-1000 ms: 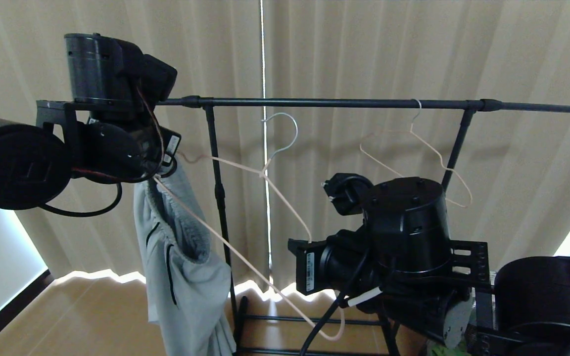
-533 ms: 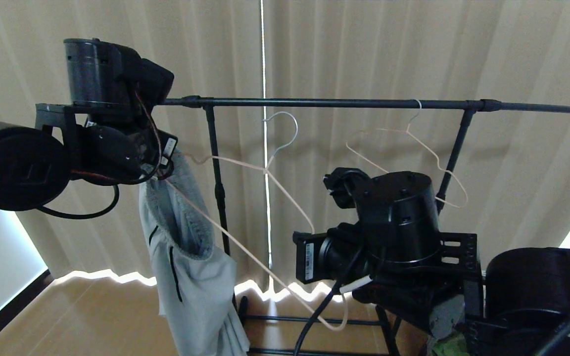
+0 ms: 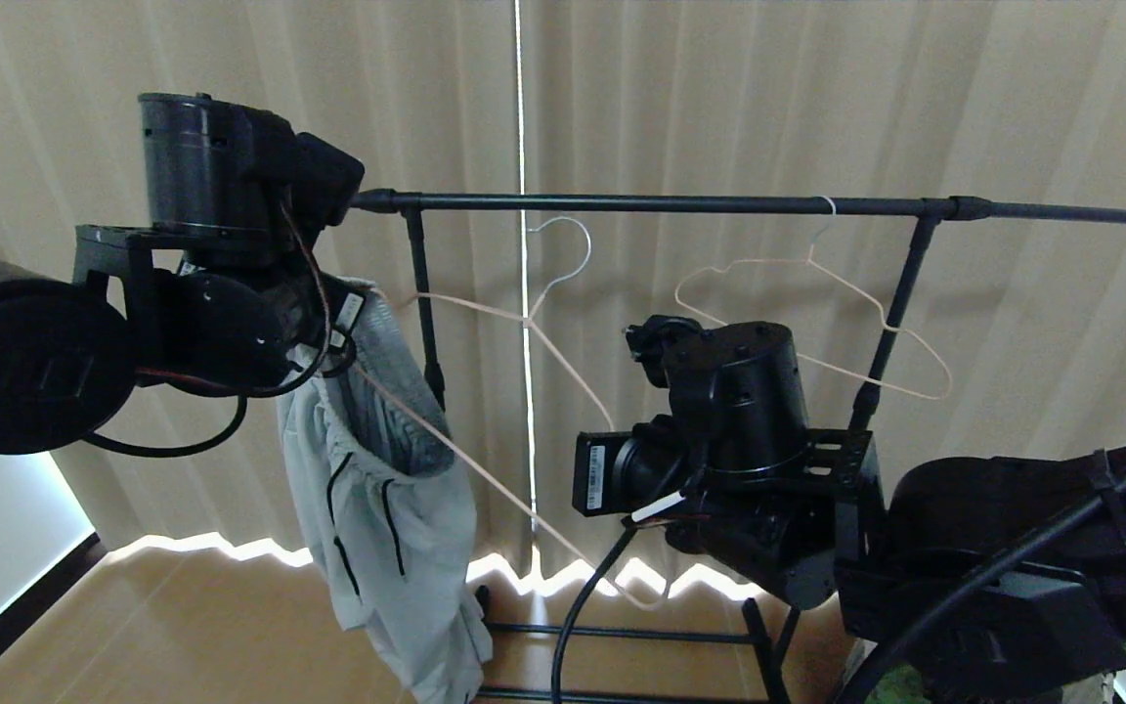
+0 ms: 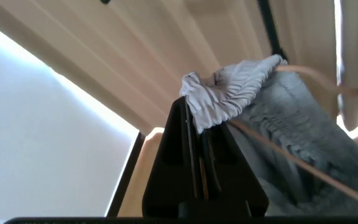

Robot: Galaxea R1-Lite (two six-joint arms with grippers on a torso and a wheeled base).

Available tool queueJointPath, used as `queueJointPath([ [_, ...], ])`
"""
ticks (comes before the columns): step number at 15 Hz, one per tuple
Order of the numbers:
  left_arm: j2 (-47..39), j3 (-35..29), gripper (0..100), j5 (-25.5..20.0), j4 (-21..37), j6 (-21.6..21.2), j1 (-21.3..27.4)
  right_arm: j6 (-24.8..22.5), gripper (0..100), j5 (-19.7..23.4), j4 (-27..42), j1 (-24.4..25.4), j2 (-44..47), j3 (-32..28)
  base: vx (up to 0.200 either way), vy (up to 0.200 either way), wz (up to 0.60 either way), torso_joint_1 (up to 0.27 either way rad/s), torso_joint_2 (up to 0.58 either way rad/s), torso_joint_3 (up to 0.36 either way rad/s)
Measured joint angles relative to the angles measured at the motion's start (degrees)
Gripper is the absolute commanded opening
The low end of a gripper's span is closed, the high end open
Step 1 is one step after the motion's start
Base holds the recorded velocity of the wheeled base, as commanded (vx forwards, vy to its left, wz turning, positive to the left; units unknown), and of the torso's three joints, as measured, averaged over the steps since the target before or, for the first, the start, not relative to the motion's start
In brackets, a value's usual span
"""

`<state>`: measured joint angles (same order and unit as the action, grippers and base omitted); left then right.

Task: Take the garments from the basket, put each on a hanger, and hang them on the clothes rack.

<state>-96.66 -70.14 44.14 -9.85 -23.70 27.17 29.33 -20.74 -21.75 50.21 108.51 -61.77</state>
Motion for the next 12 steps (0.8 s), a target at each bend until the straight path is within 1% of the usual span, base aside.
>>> queueJointPath([
  [3, 0.4, -0.1, 0, -1.2, -0.1, -0.1, 2.5, -1.1, 0, -0.1, 0.0, 0.2, 0.2, 1.3, 0.000, 0.000, 0.00, 0.000, 0.00, 0.000],
  [4, 0.5, 0.0, 0, -2.8, -0.1, -0.2, 3.2, -2.2, 0, -0.1, -0.1, 0.3, 0.1, 1.8, 0.000, 0.000, 0.00, 0.000, 0.00, 0.000],
  [5, 0.6, 0.2, 0, -4.8, 0.1, -0.5, 3.9, -3.5, 0, -0.1, -0.2, 0.3, 0.0, 2.4, 0.000, 0.000, 0.00, 0.000, 0.00, 0.000],
  [9, 1.5, 1.9, 0, -12.3, 0.2, -4.1, 4.6, -8.4, 0, 0.3, -1.5, 0.1, -1.7, 5.1, 0.000, 0.000, 0.00, 0.000, 0.00, 0.000],
  [10, 1.8, 2.1, 0, -14.7, 0.2, -4.2, 4.6, -10.0, 0, 0.4, -2.6, -0.1, -2.0, 6.0, 0.000, 0.000, 0.00, 0.000, 0.00, 0.000],
  [12, 2.6, 2.5, 0, -21.2, 0.2, -4.6, 5.7, -14.4, 0, 0.6, -6.3, -0.2, -2.3, 8.4, 0.000, 0.000, 0.00, 0.000, 0.00, 0.000],
])
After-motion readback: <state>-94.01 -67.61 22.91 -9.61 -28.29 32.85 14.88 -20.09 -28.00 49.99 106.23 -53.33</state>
